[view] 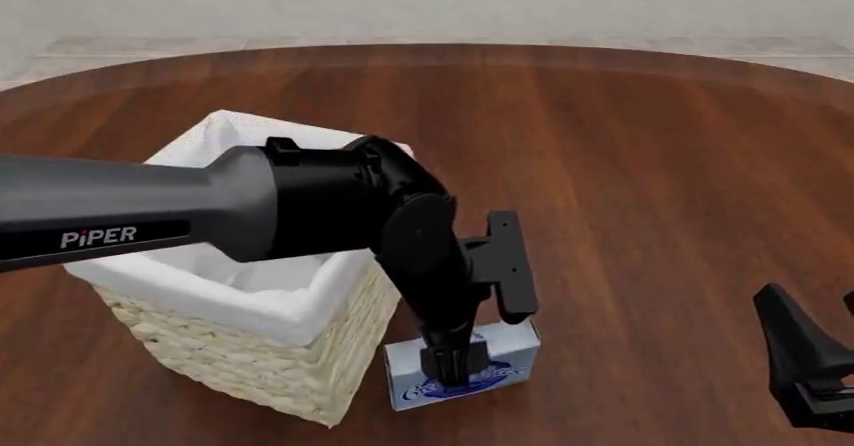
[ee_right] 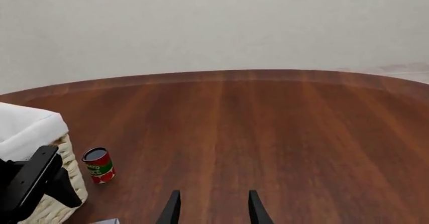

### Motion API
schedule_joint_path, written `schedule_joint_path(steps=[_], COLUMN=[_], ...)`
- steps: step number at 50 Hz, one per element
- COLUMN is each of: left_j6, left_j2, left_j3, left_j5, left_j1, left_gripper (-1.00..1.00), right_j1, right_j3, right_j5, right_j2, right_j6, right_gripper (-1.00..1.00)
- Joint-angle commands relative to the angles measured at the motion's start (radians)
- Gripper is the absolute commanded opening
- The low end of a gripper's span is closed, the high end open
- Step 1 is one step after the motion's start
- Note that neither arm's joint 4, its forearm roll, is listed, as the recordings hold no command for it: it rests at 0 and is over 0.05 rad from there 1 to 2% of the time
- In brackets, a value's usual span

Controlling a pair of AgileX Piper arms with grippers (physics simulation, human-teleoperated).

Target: Pick up the cream cheese box, and put it in the basket.

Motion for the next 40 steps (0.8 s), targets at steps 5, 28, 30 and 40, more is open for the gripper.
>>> schedule_joint_path(steps=[5, 28, 30, 40], left_j6=[-0.002, -0.024, -0.024, -0.019], left_j2=[0.042, 0.112, 0.119, 0.175], left_j3=[-0.041, -0.107, -0.107, -0.158], left_j5=[0.001, -0.016, -0.018, -0.024], left_j1=[0.004, 0.003, 0.004, 0.023], left_gripper=[1.00, 1.00, 1.00, 1.00], right_j1=[0.004, 0.009, 0.008, 0.010], right_j3=[0.000, 0.000, 0.000, 0.000], right_j5=[0.007, 0.020, 0.021, 0.027], right_j2=[0.000, 0.000, 0.000, 0.000], right_j6=[0.003, 0.011, 0.011, 0.018], right_gripper=[1.00, 1.00, 1.00, 1.00])
